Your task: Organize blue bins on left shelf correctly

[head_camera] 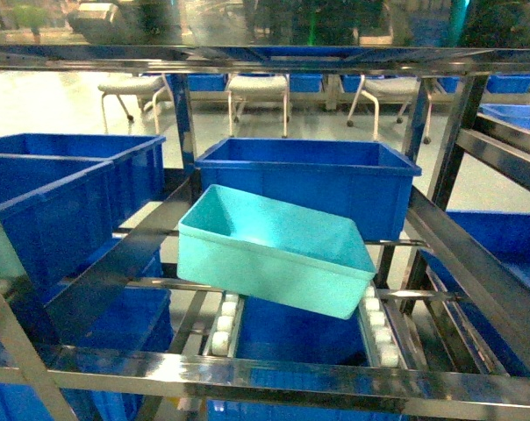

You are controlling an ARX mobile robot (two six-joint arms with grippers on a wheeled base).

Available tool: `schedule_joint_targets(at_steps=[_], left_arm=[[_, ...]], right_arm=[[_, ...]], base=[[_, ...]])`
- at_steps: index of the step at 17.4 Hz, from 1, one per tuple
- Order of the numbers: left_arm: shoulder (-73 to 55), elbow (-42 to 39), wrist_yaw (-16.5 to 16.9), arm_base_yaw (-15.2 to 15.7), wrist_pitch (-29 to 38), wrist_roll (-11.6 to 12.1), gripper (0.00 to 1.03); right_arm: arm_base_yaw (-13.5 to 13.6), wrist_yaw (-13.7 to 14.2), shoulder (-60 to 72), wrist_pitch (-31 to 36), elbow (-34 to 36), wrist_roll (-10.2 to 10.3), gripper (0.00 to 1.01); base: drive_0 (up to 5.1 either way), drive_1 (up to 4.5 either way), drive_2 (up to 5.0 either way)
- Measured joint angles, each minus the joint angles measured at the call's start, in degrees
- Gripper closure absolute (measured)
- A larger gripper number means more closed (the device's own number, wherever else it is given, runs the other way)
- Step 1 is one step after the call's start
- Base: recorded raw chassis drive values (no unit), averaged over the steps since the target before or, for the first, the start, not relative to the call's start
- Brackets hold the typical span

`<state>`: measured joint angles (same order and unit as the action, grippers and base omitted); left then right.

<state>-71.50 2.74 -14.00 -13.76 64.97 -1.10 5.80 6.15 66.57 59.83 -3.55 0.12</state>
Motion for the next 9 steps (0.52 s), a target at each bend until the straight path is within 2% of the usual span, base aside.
schedule_joint_targets(at_steps=[2,3,4,7,8,9], left_arm=[[7.58,-0.44,2.29,2.1,-3.82,0.17,1.01],[12.04,-0.31,3.23,3.21,-10.01,0.17,1.01],[20.22,-0.63,4.85,5.01,-16.92,0.17,1.01],[30.71,-1.86,7.91,7.82,-26.1,0.2,1.01],[33.92,-1.86,11.1,10.01,-28.83,0.2,1.01],[37.09,-1.88,13.35,13.53,-31.39,0.22,1.01]], right_arm=[[-0.74,-1.44,-9.44,-6.64,-0.02,-0.02,0.99],[-2.54,-3.69,-12.24,-8.81,0.37,-0.02,0.99],[-6.12,-5.35,-16.63,-13.11,1.57,0.02,0.99],[-5.81,-6.12,-26.34,-20.83,2.58,-0.02,0.99],[-5.81,-6.12,-29.14,-23.67,2.69,-0.02,0.99],[-5.81,-6.12,-31.61,-25.73,2.71,-0.02,0.99]], base=[[0.0,0.0,0.0],[0.0,0.0,0.0],[0.0,0.0,0.0],[0.0,0.0,0.0],[0.0,0.0,0.0],[0.0,0.0,0.0]])
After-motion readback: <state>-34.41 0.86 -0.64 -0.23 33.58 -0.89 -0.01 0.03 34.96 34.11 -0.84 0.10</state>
